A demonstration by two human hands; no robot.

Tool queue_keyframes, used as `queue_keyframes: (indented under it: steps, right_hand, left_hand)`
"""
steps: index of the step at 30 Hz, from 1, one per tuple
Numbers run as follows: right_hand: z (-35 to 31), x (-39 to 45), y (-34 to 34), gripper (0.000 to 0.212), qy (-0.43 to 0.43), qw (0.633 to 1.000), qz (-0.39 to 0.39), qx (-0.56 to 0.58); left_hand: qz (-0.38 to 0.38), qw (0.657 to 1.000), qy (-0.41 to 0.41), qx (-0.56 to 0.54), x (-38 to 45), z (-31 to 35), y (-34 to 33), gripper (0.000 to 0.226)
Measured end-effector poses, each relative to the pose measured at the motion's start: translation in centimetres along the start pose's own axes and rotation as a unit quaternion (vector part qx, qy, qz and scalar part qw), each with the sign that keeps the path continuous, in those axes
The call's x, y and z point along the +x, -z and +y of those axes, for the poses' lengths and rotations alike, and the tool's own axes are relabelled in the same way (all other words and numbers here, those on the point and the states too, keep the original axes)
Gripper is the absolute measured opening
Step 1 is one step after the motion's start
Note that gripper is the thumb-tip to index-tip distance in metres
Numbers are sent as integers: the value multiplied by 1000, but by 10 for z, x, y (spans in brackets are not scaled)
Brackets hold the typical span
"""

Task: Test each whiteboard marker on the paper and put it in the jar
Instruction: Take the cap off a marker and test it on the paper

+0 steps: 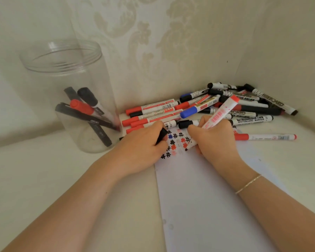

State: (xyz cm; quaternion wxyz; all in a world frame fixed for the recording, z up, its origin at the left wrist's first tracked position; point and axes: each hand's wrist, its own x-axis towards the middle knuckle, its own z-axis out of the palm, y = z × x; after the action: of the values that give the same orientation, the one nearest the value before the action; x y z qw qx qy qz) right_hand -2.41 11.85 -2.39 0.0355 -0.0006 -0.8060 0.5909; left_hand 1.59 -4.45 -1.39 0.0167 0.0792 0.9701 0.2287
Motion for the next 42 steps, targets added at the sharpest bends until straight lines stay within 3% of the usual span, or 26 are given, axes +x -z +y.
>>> queue_keyframes:
  steps: [9, 14, 22, 30, 37, 42]
  right_hand:
    - [2, -2, -3, 21, 66, 996, 18, -55]
    - [1, 0, 1, 18, 38, 999, -3, -31]
    - [2, -4, -7, 28, 106, 991, 25, -75]
    - [3, 1, -2, 28, 70, 997, 11, -23]
    - [4, 0, -4, 26, 79, 995, 11, -66]
    - [4, 1, -3, 29, 71, 997, 21, -37]
  left_hand:
    - [-2, 999, -4, 35, -1, 3, 0, 22]
    - [-2, 999, -2, 35, -1, 5, 1, 17]
    - [0, 1000, 10, 19, -3, 6, 3, 18]
    - [1, 1000, 15, 26, -3, 8, 3, 15]
    - [3, 999, 13, 32, -2, 8, 2, 14]
    - [3, 999, 14, 30, -2, 9, 3, 16]
